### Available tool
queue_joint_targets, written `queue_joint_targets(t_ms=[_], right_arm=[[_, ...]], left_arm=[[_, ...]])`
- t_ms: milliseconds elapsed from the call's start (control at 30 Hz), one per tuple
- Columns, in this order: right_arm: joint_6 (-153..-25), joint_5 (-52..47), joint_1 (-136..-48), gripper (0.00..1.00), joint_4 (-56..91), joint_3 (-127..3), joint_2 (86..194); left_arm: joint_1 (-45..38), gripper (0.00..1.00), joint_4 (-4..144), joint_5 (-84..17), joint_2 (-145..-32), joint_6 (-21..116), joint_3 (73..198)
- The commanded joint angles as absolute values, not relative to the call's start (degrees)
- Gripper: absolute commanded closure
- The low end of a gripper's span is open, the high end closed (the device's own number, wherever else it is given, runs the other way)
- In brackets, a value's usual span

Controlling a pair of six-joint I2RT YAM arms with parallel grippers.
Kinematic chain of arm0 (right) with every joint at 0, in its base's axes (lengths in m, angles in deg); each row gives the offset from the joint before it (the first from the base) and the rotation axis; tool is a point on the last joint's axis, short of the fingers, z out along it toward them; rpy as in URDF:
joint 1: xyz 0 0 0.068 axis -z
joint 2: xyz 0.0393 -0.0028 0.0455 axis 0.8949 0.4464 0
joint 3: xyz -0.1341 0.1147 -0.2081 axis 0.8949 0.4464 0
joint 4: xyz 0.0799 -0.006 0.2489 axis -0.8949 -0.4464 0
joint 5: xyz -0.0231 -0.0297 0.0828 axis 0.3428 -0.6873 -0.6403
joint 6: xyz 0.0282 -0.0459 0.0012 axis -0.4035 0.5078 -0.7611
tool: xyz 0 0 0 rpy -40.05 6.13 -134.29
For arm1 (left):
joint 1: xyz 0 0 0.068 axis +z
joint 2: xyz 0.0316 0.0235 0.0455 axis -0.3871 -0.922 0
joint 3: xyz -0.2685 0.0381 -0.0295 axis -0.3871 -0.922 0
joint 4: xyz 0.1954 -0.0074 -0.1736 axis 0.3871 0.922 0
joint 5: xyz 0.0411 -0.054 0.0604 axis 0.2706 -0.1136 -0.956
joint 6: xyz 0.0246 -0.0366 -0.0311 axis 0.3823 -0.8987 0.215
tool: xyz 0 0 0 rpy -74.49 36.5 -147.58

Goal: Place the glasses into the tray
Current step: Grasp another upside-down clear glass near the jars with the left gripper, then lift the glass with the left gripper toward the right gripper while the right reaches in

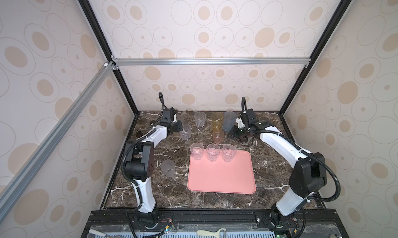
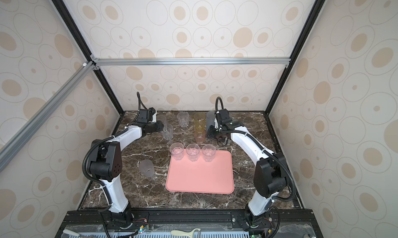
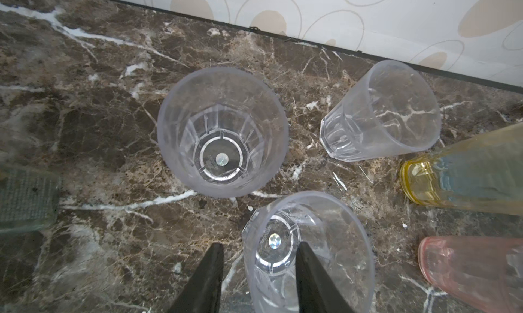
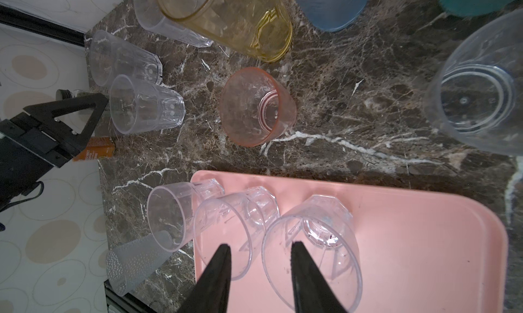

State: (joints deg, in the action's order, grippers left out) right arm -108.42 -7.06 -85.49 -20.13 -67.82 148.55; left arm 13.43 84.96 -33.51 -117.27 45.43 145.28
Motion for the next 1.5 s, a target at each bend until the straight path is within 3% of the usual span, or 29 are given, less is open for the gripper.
queue_joint_targets(t_ms=[0,367,533,867,1167,1467], right_arm=[[-108.55,-5.89,-85.99,0.62,-20.32,-68.13,149.23],[-108.54,-5.15,-87.08,0.62,-20.57,-68.55,149.81],[-108.65,-5.01,-87.63,0.62,-20.66,-68.86,150.19],[-108.47,-3.90,-88.68,0.62,-21.57,-70.07,149.84],[-108.67,0.18,-92.80,0.63,-23.15,-75.20,149.67],[-103.45,18.41,-103.59,0.62,-27.27,-86.92,149.94]], left_arm=[[12.50,0.58,88.40,-35.91,-118.89,48.47,148.56],[11.35,0.65,89.26,-40.33,-121.29,49.45,149.89],[10.99,0.79,88.68,-40.72,-121.03,48.79,149.27],[10.65,0.98,87.46,-39.56,-117.06,47.13,146.30],[8.96,1.00,84.00,-39.40,-105.97,44.61,141.12],[0.18,1.00,76.77,-41.84,-94.10,35.80,133.21]])
